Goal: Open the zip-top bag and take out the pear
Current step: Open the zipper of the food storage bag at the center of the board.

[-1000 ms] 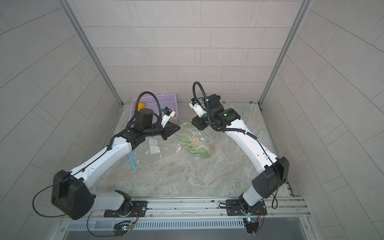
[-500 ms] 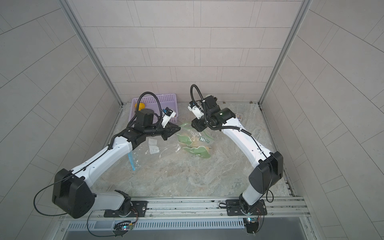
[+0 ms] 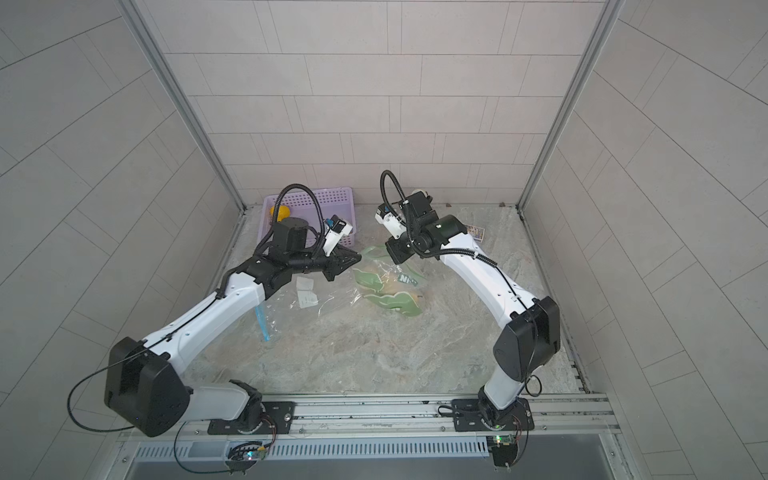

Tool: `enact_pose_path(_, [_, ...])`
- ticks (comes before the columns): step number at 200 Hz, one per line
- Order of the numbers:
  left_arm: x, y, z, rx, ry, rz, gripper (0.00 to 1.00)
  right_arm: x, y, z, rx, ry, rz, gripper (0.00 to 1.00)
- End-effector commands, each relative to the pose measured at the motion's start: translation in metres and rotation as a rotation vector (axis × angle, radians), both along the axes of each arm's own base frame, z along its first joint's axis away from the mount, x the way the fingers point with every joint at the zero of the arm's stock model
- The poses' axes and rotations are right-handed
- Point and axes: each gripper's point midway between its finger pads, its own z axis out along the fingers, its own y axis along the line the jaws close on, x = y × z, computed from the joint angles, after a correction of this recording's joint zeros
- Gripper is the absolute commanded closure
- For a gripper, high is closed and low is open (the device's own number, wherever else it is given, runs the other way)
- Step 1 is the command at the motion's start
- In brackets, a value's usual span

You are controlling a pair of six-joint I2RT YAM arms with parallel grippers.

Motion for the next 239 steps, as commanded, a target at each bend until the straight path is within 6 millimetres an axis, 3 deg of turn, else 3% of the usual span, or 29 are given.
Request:
enact_pose_path(1, [0.003, -0.005, 0.019, -0.028, -0.053, -0.021, 0.88, -0.002, -0.006, 0.011, 0.018, -0.040, -0.030, 1.00])
enact_pose_path(20, [0.010, -0.007, 0.031, -0.060, -0.074, -0.003, 0.84, 0.003, -0.020, 0.029, 0.028, -0.133, -0.122, 1.00])
enact_pose_path(36, [0.019, -0.010, 0.045, -0.088, -0.082, 0.014, 0.69, 0.015, -0.043, 0.049, 0.016, -0.236, -0.272, 1.00])
enact_pose_path(45, [0.024, -0.013, 0.055, -0.110, -0.085, 0.019, 0.56, 0.018, -0.056, 0.060, 0.003, -0.292, -0.336, 1.00])
enact_pose_path(63, [0.033, -0.019, 0.089, -0.201, -0.095, 0.036, 0.43, 0.023, -0.077, 0.085, -0.059, -0.422, -0.450, 1.00])
enact_pose_path(95, [0.044, -0.022, 0.157, -0.347, -0.121, 0.079, 0.38, 0.020, -0.112, 0.135, -0.063, -0.617, -0.650, 1.00])
enact_pose_path(107, [0.044, -0.020, 0.175, -0.382, -0.111, 0.099, 0.37, 0.015, -0.115, 0.151, -0.054, -0.673, -0.674, 1.00])
enact_pose_path(125, [0.041, -0.015, 0.184, -0.433, -0.069, 0.131, 0.38, 0.007, -0.103, 0.155, -0.069, -0.720, -0.661, 1.00])
enact_pose_path(142, [0.030, -0.010, 0.177, -0.493, -0.006, 0.152, 0.40, 0.000, -0.077, 0.139, -0.056, -0.702, -0.586, 1.00])
enact_pose_path(154, [0.022, -0.003, 0.159, -0.514, 0.060, 0.186, 0.42, -0.004, -0.060, 0.117, -0.038, -0.637, -0.546, 1.00])
enact_pose_path(186, [-0.010, 0.008, 0.080, -0.518, 0.285, 0.274, 0.55, -0.027, -0.027, 0.045, 0.124, -0.383, -0.508, 1.00])
enact_pose_path(208, [-0.042, 0.019, 0.040, -0.526, 0.381, 0.339, 0.56, -0.043, -0.008, 0.009, 0.219, -0.239, -0.478, 1.00])
enact_pose_path(239, [-0.074, 0.032, 0.011, -0.542, 0.469, 0.438, 0.57, -0.063, 0.011, -0.006, 0.312, -0.105, -0.426, 1.00])
